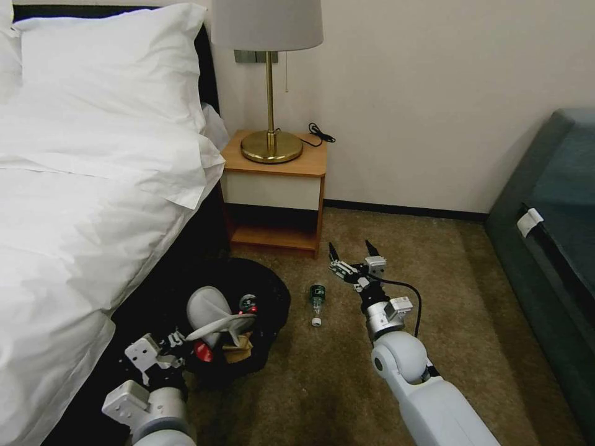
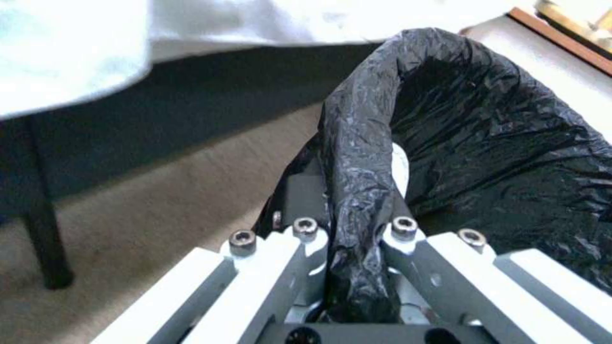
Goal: Pick up the trash bin, then pick up the garbage on the floor and place it into the trash bin.
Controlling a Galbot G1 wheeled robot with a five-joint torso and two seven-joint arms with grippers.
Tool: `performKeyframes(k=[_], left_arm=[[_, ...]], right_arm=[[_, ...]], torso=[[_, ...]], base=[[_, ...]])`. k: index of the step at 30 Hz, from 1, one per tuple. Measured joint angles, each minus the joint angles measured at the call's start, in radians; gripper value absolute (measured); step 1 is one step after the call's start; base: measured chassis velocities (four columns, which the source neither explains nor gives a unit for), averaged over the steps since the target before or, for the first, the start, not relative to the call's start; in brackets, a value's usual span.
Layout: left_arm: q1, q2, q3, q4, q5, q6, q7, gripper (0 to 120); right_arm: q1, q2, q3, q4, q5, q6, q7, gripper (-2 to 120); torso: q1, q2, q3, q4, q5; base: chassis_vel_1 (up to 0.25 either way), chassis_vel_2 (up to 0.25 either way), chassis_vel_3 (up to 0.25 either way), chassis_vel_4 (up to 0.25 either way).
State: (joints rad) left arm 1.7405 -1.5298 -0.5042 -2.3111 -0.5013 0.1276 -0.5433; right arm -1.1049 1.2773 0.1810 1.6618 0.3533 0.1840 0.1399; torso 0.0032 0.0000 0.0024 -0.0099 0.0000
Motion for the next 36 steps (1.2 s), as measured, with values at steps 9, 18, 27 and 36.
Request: performKeyframes(k=[9,18,27,36], left_arm=[[-0.003,-0.002,-0.032,0.006,0.000,-0.011,-0.007,4],[0.002,-0.002,-0.026,0.001,0.000,-0.012,-0.007,4],[0.011,0.000,-0.021,-0.009,0.005,-0.013,-0.005,4],[0.013,0.002,-0.023,-0.012,0.005,-0.013,-0.003,4]], right_arm=[[0.005,0.008,0.001,-0.030,-0.031,0.028,-0.019,100],[-0.011,0.009,0.001,-0.032,-0.048,0.033,-0.025,100],[-0.020,0.006,0.000,-0.025,-0.037,0.039,-0.045,100],[-0.008,0.008,-0.014,-0.059,-0.030,0.039,-0.047,100]], torso=[[0.000,0.000,0.000,0.0000,-0.0001],[0.000,0.000,0.000,0.0000,0.0000],[0.000,0.000,0.000,0.0000,0.0000],[0.000,0.000,0.000,0.0000,-0.0001]], base=[[0.000,0.000,0.000,0.000],[0.000,0.000,0.000,0.000],[0.000,0.000,0.000,0.000],[-0.088,0.082,0.093,-0.080]])
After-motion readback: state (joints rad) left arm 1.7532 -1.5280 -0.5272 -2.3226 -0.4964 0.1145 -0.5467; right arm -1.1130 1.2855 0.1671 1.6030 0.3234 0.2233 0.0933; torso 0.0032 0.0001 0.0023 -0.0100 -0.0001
